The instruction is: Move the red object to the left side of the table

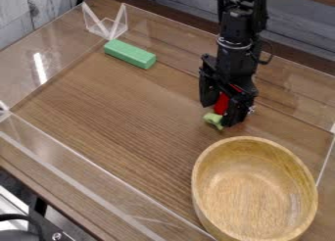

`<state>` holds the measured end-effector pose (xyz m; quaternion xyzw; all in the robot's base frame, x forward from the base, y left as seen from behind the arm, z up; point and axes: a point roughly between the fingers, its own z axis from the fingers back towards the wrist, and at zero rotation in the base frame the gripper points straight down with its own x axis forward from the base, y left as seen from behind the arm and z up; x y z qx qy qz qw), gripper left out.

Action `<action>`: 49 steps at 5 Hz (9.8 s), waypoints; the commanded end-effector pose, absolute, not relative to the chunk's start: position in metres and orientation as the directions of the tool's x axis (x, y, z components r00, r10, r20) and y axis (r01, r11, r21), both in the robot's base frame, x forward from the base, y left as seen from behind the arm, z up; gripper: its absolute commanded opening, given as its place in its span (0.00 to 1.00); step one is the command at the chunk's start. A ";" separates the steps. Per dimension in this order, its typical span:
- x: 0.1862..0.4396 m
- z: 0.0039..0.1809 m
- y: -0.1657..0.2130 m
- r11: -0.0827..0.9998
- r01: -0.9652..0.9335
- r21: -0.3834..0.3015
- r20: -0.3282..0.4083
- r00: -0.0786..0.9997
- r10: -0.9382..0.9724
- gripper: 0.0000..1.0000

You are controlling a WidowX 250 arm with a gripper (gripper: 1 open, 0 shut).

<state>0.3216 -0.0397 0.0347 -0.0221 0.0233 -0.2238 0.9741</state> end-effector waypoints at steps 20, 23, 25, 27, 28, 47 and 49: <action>0.314 0.060 0.022 0.971 0.237 -0.010 0.065 0.970 -0.236 0.00; 0.314 0.059 0.015 0.967 0.254 -0.027 0.083 0.964 -0.251 0.00; 0.314 0.067 0.009 0.966 0.256 -0.039 0.111 0.962 -0.250 0.00; 0.317 0.063 0.004 0.965 0.258 -0.048 0.120 0.960 -0.251 0.00; 0.318 0.059 0.005 0.967 0.251 -0.051 0.118 0.963 -0.244 0.00; 0.306 0.064 0.076 0.988 0.152 -0.025 0.056 0.987 -0.151 0.00; 0.293 0.070 0.080 0.989 0.149 -0.019 0.058 0.987 -0.148 0.00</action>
